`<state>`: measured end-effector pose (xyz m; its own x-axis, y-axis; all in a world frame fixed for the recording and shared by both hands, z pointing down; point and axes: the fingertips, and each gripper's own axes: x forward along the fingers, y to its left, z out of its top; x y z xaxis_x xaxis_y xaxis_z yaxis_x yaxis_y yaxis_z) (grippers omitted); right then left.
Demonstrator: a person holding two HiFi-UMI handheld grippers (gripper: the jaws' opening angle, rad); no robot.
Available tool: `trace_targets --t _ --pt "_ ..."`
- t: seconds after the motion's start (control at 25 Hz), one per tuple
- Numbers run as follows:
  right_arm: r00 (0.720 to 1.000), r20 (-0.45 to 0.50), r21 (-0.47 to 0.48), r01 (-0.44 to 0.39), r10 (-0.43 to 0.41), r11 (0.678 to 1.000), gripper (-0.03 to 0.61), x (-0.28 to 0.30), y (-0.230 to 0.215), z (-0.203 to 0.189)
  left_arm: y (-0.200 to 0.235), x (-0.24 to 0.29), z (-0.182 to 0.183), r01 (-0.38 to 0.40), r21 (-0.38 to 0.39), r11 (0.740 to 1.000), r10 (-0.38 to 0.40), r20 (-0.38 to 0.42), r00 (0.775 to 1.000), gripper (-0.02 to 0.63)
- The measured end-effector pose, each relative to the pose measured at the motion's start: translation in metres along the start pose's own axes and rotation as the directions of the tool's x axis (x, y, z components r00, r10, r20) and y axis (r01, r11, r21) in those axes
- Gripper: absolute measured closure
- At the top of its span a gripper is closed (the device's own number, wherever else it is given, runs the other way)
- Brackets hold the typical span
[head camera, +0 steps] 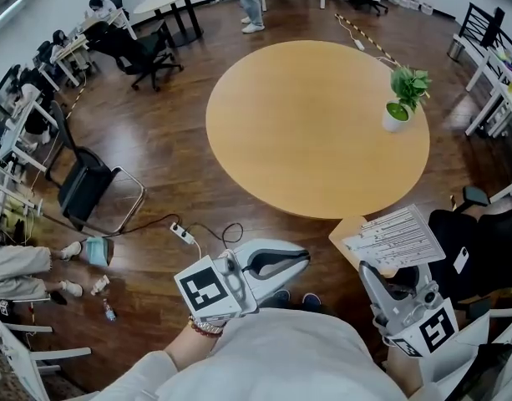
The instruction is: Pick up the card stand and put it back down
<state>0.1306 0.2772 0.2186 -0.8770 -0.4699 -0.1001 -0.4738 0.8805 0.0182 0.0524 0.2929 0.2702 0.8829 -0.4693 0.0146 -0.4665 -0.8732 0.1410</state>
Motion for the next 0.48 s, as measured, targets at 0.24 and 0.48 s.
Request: trace_targets --t 0.24,0.48 --pt "1.0 0.01 0.001 0.029 -0.029 1.0 0.425 0.016 0.001 -0.014 0.012 -0.016 -0.012 0.022 0.004 1.0 -0.022 0.0 1.0 0.615" --pt "1.0 -0.015 0.019 0.025 -0.025 1.0 0.425 0.061 -0.02 -0.031 0.065 -0.027 -0.019 0.025 -0.039 0.999 -0.027 -0.042 0.999 0.615"
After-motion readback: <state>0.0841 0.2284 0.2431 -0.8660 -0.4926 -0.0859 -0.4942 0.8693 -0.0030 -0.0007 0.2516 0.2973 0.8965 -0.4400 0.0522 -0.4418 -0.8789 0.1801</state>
